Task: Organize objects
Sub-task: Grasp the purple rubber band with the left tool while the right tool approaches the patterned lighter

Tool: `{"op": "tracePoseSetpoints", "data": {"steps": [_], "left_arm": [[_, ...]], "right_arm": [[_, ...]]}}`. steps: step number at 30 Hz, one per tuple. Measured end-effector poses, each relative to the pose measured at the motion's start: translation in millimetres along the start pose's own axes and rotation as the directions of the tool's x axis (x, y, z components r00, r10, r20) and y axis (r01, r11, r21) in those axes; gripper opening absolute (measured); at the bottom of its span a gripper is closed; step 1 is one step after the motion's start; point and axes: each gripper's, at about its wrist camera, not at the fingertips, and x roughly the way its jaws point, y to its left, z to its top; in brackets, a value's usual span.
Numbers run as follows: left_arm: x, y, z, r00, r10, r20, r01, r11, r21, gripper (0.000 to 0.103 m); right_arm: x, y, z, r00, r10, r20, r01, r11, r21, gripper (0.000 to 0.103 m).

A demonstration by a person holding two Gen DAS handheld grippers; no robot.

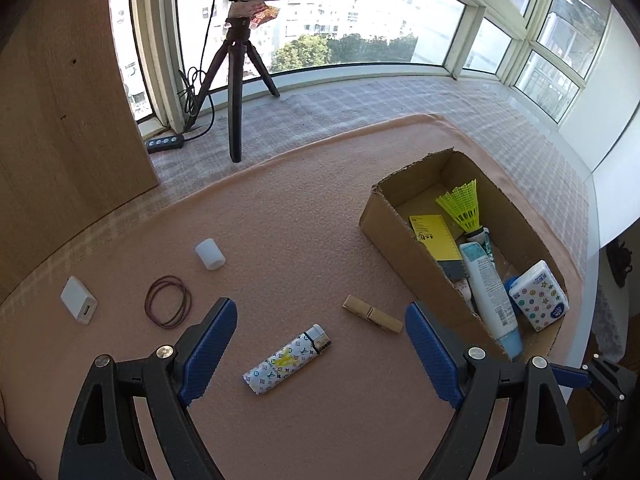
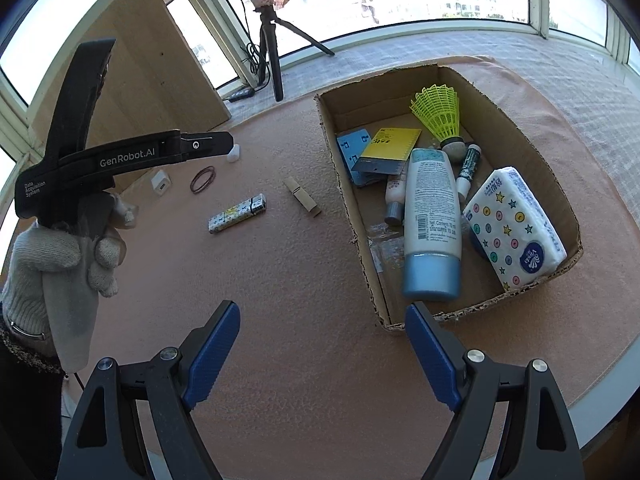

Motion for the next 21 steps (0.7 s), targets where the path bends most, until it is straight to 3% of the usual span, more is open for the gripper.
{"op": "tracePoseSetpoints", "data": {"steps": [7,16,21], "left_arm": [[-6.1,73.0,-11.5,0.998,0.058,-0.021,-0.06,0.991,-0.12,0.088],[2.6,127.5,-24.2,0.994,0.088,-0.059,-0.099,0.973,-0.208,0.088],[14.7,142.0,-25.7,0.992,0.095,-0.079,-0.11,0.967,-0.23,0.088]], "right_arm": [[17.0,31.1,25.4,1.0,0.019,-0.006,-0.019,0.997,-0.075,0.082],[48.9,64.5,46.0,0.998,0.043,-0.04,-0.048,0.99,-0.13,0.082],[73.7,64.2,53.4,0.992,0.085,-0.098,-0.09,0.995,-0.051,0.082]]}}
